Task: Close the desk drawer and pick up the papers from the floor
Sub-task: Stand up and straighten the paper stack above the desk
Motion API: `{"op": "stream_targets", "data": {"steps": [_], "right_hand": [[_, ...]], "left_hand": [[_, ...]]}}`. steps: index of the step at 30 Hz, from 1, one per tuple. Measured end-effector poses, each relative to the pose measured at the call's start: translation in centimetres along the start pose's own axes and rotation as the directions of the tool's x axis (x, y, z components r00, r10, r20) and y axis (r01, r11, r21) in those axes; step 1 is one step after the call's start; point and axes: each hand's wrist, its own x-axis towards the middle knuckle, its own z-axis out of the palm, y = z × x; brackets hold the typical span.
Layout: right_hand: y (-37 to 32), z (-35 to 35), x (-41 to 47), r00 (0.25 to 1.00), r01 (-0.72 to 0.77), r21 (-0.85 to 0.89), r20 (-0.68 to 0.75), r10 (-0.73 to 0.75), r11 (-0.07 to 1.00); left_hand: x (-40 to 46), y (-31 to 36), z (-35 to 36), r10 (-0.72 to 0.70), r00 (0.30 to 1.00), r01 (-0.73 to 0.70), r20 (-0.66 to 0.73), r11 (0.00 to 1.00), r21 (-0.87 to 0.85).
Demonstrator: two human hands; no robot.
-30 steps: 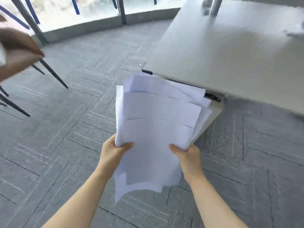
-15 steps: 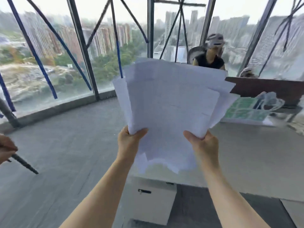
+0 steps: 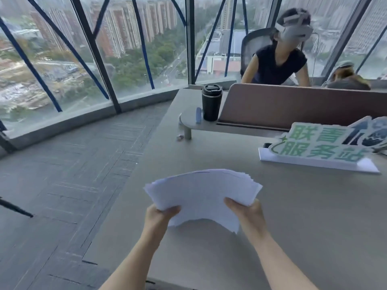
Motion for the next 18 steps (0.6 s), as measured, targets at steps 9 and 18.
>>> {"op": "stream_targets", "data": {"steps": [9, 18], "right_hand": [[1.2, 1.7, 4.0, 0.996, -0.089, 0.04, 0.034, 0.087, 0.995], [2.8, 5.5, 7.1, 0.977, -0.12, -0.154, -0.194, 0.089, 0.981]], "left_hand": [[5.2, -0.5, 1.9, -0.037, 0.986, 0.037, 0.163, 0.999, 0.001], [10.4, -0.1, 1.7, -0.051, 0.989, 0.047, 0.139, 0.998, 0.029]]}}
